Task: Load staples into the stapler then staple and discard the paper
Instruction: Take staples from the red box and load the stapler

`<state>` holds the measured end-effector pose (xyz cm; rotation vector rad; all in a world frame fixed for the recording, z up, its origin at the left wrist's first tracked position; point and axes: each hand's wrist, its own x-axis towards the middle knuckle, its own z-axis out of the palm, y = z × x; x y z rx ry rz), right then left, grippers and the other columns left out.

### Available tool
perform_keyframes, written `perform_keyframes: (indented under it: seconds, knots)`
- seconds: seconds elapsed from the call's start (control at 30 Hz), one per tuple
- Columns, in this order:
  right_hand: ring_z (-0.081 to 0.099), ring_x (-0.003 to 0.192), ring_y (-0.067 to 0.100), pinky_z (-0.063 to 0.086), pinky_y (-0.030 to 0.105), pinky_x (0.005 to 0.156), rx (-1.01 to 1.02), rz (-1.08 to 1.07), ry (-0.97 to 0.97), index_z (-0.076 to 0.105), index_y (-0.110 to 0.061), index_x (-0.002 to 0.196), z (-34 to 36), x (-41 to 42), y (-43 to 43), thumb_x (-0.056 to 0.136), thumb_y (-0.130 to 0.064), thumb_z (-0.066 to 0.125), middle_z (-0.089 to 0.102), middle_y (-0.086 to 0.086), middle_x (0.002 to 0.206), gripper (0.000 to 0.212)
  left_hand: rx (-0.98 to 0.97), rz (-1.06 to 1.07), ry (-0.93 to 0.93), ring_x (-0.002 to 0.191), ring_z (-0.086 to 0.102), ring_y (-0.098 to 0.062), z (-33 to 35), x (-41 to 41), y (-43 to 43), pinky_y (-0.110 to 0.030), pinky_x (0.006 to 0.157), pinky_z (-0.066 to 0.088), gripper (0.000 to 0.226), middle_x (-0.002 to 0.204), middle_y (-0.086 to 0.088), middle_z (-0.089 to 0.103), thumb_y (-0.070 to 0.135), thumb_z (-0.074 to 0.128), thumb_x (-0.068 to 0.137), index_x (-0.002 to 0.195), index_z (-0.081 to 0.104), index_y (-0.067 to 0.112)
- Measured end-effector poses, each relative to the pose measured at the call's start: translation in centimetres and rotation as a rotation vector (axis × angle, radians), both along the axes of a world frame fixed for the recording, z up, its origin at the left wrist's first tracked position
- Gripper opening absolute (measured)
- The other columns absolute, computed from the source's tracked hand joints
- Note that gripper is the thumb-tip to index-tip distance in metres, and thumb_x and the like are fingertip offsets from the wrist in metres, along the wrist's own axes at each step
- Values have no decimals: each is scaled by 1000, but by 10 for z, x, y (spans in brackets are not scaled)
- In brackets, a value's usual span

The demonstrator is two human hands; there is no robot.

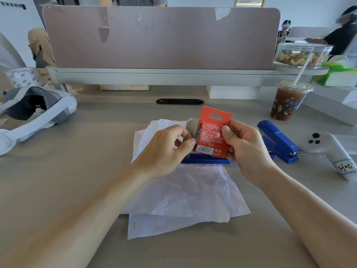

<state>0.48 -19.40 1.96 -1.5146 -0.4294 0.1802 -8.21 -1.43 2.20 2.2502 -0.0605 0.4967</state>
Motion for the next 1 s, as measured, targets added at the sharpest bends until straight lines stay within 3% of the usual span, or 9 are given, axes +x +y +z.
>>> perform_keyframes:
  seconds: [0.13,0.33,0.43,0.57,0.7,0.77,0.9,0.93,1.0]
  knots:
    - [71,78,12,60,36,69,-16,2,3,64,-19,113,0,0,0,99,-24,49,74,1,93,21,-30,-40,10,85,65,-17,2,-2,0,-41,57,60,16,94,3,69,25,56,97,93,66,14]
    - [72,90,22,58,52,84,-14,3,4,64,-22,110,1,-1,0,99,-25,50,74,5,100,19,-32,19,-24,81,67,-13,4,-3,-4,-40,63,60,13,87,13,69,25,59,95,88,67,19]
    - [72,80,15,59,49,82,-15,17,-16,65,-20,111,1,-2,1,99,-24,50,74,2,93,19,-16,89,-78,75,68,-6,3,-3,-3,-36,63,60,11,80,21,68,30,63,91,85,69,23]
    - [62,58,5,51,38,63,-5,50,-57,66,-21,103,2,-5,0,100,-18,48,69,-6,72,18,-25,57,-107,74,69,-7,5,-3,-1,-40,64,60,11,85,23,69,25,61,93,89,71,26]
    - [64,73,19,52,43,70,4,74,-44,65,-24,100,2,-5,0,99,-20,48,70,3,82,17,182,84,-191,76,68,-8,6,-4,1,-41,71,56,17,87,15,72,35,57,86,91,71,28]
    - [56,76,30,50,41,65,7,84,-46,65,-23,102,2,-4,0,99,-20,48,66,10,84,17,257,138,-220,77,67,-10,7,-5,1,-42,67,55,21,85,13,71,41,54,83,90,68,28]
    - [53,80,35,50,48,70,17,96,-52,66,-24,104,2,-6,1,99,-21,49,63,22,88,18,172,153,-213,74,67,-8,12,-5,-1,-37,72,53,22,80,12,73,41,55,84,82,71,25]
    - [58,80,33,52,50,73,19,90,-59,65,-23,105,2,-6,2,99,-21,49,66,20,90,18,176,157,-191,76,68,-8,13,-5,-2,-37,74,53,26,80,12,73,45,53,84,82,71,26]
    - [67,75,18,57,33,64,-3,64,-98,64,-22,104,2,-6,2,98,-19,49,72,4,83,16,249,190,-144,80,66,-9,11,-4,-2,-37,76,51,31,81,11,72,51,48,85,83,70,29]
